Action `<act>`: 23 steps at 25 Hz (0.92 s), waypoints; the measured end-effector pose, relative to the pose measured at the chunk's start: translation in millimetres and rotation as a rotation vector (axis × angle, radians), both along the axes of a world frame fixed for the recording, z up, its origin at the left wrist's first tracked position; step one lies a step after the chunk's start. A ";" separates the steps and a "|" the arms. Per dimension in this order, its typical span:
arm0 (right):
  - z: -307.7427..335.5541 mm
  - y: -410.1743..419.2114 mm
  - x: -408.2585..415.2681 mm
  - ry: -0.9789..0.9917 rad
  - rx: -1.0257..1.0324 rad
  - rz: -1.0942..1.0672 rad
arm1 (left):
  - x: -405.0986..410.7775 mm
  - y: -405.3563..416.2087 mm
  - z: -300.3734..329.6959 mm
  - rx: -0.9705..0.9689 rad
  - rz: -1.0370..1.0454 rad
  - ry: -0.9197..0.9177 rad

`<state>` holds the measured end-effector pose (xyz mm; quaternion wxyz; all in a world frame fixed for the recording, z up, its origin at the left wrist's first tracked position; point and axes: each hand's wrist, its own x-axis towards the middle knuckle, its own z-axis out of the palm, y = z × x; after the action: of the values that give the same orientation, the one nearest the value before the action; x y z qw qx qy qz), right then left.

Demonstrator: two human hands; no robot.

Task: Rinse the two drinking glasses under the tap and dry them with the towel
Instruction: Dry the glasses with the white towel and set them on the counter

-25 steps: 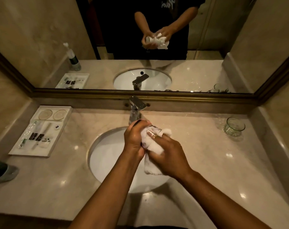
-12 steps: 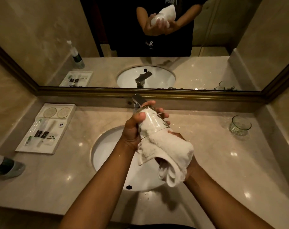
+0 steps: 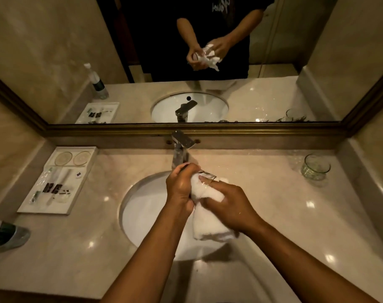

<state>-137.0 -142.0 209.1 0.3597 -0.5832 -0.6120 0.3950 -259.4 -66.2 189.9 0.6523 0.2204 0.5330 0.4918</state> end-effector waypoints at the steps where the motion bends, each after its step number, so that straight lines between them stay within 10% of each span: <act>1: 4.9 -1.9 3.3 0.272 -0.135 -0.020 | -3.1 -0.9 -0.3 0.042 -0.049 -0.072; 4: 17.7 -21.4 0.3 0.840 -0.510 -0.254 | -8.3 -1.4 6.6 0.155 -0.282 -0.487; 6: 14.9 -41.3 7.2 0.700 -0.570 -0.532 | -6.2 2.4 14.7 0.226 -0.345 -0.727; 8: 13.3 -24.1 0.7 0.067 -0.961 -1.043 | -7.7 6.1 22.8 0.237 -0.274 -0.899; 9: 12.0 -28.8 4.1 0.163 -1.072 -0.962 | -10.1 7.9 23.5 0.209 -0.190 -0.959; 11: 14.3 -60.2 32.1 0.816 -0.839 -0.289 | -18.7 10.2 19.1 0.117 0.001 -0.914; 14: 21.3 -54.9 60.8 0.968 -0.324 0.058 | -25.4 3.7 14.2 -0.029 0.118 -0.773; 17: 2.1 -38.9 58.8 0.809 -0.059 -0.153 | -12.2 -11.5 21.5 -0.118 0.129 -0.758; 23: -18.6 -32.5 36.9 1.109 -0.158 -0.213 | 20.9 -36.7 32.2 -0.161 0.046 -0.462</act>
<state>-100.1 -174.6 190.5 0.6204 -0.3724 -0.2381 0.6479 -238.4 -102.9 222.1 0.7610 0.0373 0.4122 0.4995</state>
